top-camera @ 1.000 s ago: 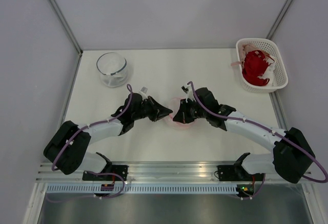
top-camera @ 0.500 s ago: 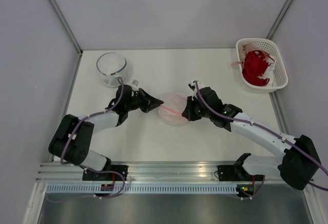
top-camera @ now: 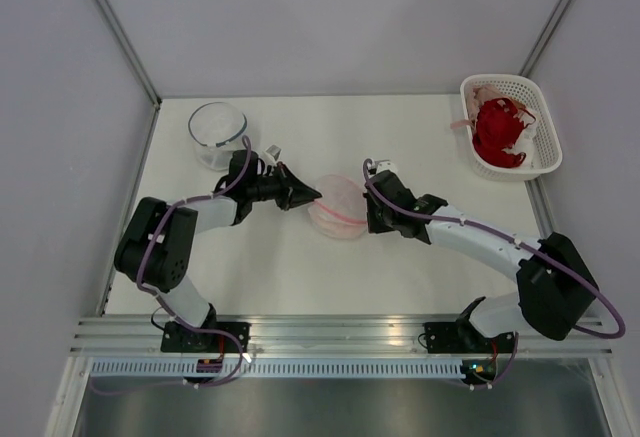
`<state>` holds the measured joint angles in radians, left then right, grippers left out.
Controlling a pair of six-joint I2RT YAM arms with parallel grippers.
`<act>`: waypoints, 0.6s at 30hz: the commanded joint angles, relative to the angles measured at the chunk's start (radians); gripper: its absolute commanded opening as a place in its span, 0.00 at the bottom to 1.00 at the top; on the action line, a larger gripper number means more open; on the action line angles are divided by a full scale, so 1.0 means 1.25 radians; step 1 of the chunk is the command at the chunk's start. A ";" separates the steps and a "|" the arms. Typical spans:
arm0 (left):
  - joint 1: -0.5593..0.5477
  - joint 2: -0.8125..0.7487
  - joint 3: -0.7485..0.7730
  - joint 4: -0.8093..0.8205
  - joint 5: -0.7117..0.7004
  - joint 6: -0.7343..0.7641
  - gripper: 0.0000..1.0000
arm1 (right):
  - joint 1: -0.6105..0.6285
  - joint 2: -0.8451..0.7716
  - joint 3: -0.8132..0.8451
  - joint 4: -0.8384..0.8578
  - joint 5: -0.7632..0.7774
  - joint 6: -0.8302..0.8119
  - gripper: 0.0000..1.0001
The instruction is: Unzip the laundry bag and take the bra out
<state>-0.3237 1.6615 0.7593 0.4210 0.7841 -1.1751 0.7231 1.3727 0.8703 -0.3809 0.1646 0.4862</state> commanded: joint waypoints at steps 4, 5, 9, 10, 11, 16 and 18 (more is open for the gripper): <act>0.037 0.026 0.034 -0.041 0.070 0.089 0.02 | 0.000 0.044 0.047 -0.066 0.201 0.044 0.00; 0.039 0.032 0.042 -0.048 0.075 0.098 0.02 | 0.000 0.046 0.053 -0.072 0.252 0.052 0.00; 0.041 0.089 0.086 -0.070 0.124 0.129 0.02 | -0.002 0.057 0.065 -0.065 0.283 0.047 0.00; 0.041 0.097 0.087 -0.040 0.138 0.123 0.18 | -0.002 0.068 0.072 -0.063 0.282 0.041 0.01; 0.041 0.098 0.085 -0.034 0.138 0.117 0.38 | -0.002 0.071 0.077 -0.065 0.288 0.037 0.00; 0.042 0.014 0.037 -0.080 0.085 0.120 1.00 | -0.003 0.060 0.085 -0.063 0.278 0.023 0.00; 0.042 -0.038 0.001 -0.105 0.061 0.122 1.00 | -0.004 0.054 0.085 -0.060 0.259 0.022 0.00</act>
<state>-0.2756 1.7302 0.8066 0.3233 0.8894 -1.0622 0.7216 1.4597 0.9398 -0.4435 0.4698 0.5270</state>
